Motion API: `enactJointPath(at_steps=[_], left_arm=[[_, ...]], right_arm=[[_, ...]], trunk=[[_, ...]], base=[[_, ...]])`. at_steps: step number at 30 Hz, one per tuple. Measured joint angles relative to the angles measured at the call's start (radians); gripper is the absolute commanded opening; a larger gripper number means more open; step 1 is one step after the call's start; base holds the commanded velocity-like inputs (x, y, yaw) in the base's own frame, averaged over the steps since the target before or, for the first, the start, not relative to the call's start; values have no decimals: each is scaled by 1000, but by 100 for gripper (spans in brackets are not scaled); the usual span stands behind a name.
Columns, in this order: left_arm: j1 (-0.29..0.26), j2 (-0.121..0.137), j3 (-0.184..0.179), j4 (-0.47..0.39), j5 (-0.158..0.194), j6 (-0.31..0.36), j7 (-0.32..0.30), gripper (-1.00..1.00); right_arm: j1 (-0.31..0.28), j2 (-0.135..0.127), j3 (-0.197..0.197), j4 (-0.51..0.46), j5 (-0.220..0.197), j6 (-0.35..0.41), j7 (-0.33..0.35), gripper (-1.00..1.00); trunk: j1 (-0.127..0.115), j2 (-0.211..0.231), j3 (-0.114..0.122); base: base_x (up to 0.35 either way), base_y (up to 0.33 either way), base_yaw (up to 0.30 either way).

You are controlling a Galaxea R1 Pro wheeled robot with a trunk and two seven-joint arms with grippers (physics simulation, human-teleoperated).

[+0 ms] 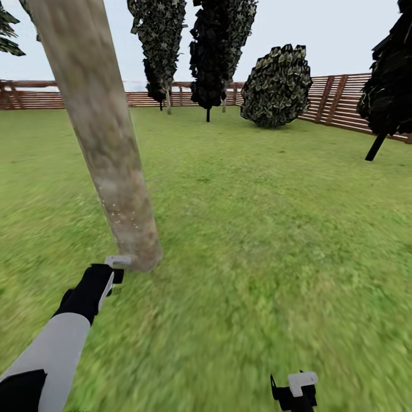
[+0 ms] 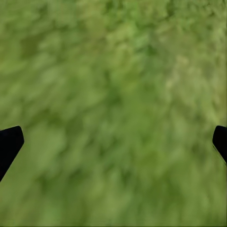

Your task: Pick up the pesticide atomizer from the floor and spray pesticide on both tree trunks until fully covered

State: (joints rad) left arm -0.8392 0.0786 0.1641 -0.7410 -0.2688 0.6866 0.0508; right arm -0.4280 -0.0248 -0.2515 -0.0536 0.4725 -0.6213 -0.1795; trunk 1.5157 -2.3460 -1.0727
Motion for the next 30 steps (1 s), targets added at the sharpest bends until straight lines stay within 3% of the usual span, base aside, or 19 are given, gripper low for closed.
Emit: enactJointPath(at_steps=[4, 9, 12, 20, 23, 30], left_arm=[[14, 34, 10, 21, 11, -6, 0, -100], [20, 12, 8, 140, 16, -119, 0, -100], [20, 0, 13, 164, 12, -137, 0, -100], [28, 12, 16, 171, 7, -219, 1, -100], [46, 12, 18, 182, 9, -288, 5, -100], [89, 9, 18, 227, 10, -313, 7, -100]], right_arm=[[0, 0, 0, 1, 0, 0, 0, 100], [0, 0, 0, 1, 0, 0, 0, 100], [0, 0, 0, 1, 0, 0, 0, 100], [0, 0, 0, 1, 0, 0, 0, 100], [0, 0, 0, 1, 0, 0, 0, 100], [0, 0, 0, 1, 0, 0, 0, 100]], trunk=[[0, 0, 0], [0, 0, 0], [0, 0, 0], [0, 0, 0], [0, 0, 0], [0, 0, 0]], base=[[158, -259, 275], [207, -218, 91], [247, -179, 7], [282, -140, 1], [286, -133, 146], [162, -86, 268]])
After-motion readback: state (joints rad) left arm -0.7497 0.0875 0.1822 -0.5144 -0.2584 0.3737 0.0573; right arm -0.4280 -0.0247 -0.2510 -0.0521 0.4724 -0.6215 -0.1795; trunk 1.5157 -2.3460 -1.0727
